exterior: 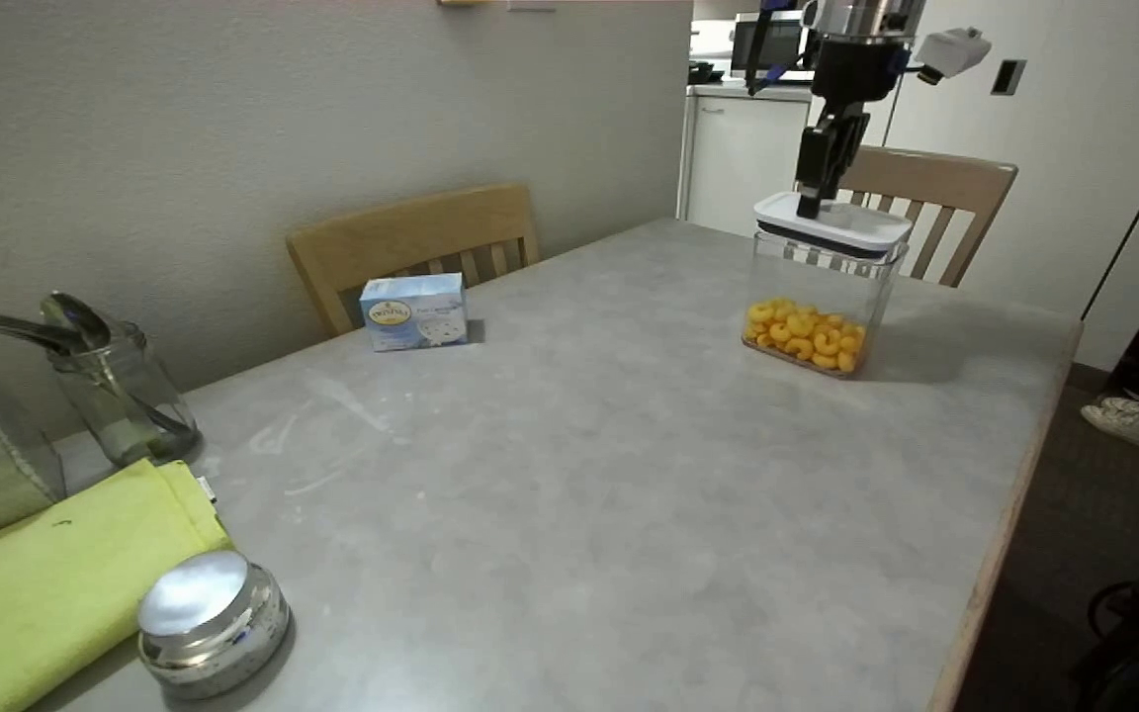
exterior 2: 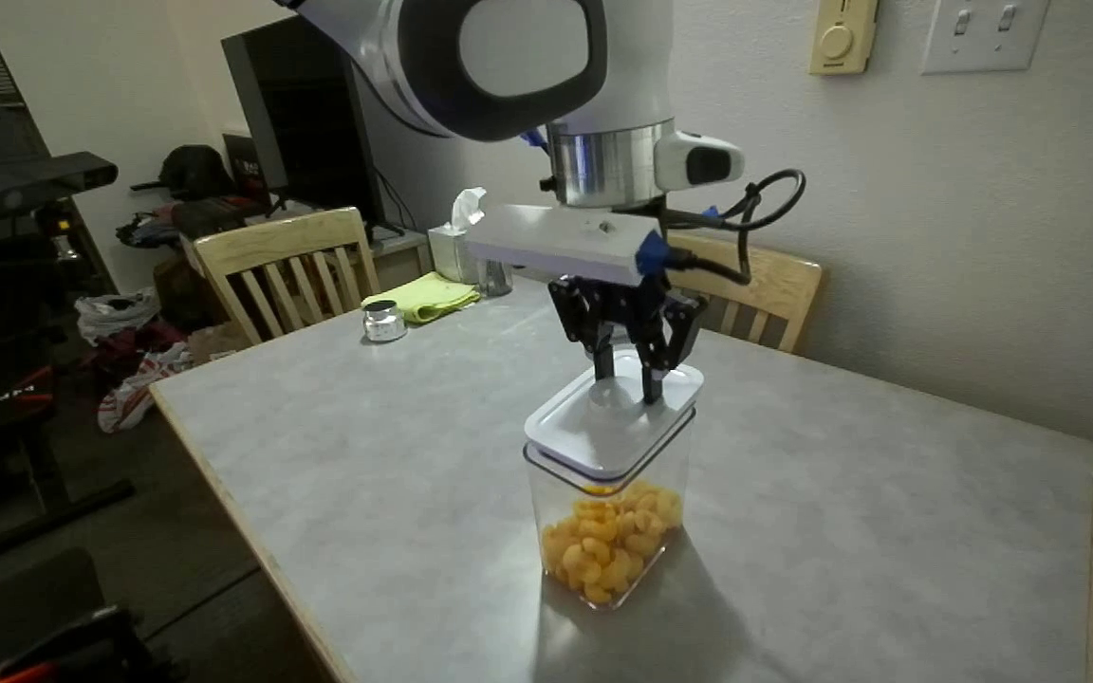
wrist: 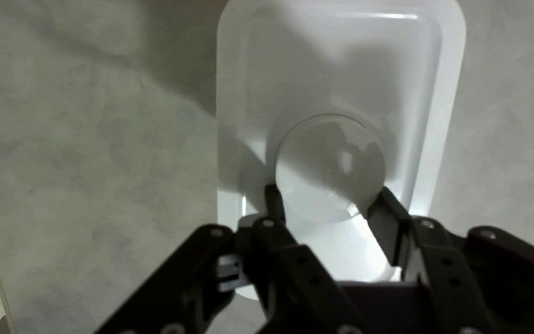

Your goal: Take the lid off of the container

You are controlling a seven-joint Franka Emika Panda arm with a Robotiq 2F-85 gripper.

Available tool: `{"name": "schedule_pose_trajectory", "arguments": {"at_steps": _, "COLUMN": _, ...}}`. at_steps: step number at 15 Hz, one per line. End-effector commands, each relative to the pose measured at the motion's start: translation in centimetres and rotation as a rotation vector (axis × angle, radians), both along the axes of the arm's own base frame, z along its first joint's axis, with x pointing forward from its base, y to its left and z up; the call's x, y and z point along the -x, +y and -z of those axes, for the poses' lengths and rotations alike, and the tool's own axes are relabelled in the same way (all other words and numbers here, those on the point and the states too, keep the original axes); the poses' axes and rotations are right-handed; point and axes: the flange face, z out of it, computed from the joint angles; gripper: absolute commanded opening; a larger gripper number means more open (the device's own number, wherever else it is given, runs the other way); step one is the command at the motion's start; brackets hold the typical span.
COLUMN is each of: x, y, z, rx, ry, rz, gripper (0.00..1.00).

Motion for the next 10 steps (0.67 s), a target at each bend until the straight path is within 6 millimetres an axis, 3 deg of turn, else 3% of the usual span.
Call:
{"name": "schedule_pose_trajectory", "arguments": {"at_steps": 1, "x": -0.3, "y": 0.6, "z": -2.8, "rx": 0.038, "ry": -0.019, "rz": -0.009, "gripper": 0.24}}
{"name": "schedule_pose_trajectory", "arguments": {"at_steps": 5, "x": -0.6, "y": 1.3, "z": -4.2, "rx": 0.049, "ry": -0.039, "rz": -0.013, "gripper": 0.24}}
{"name": "schedule_pose_trajectory", "arguments": {"at_steps": 10, "x": -1.8, "y": 4.9, "z": -3.5, "rx": 0.033, "ry": -0.062, "rz": -0.030, "gripper": 0.24}}
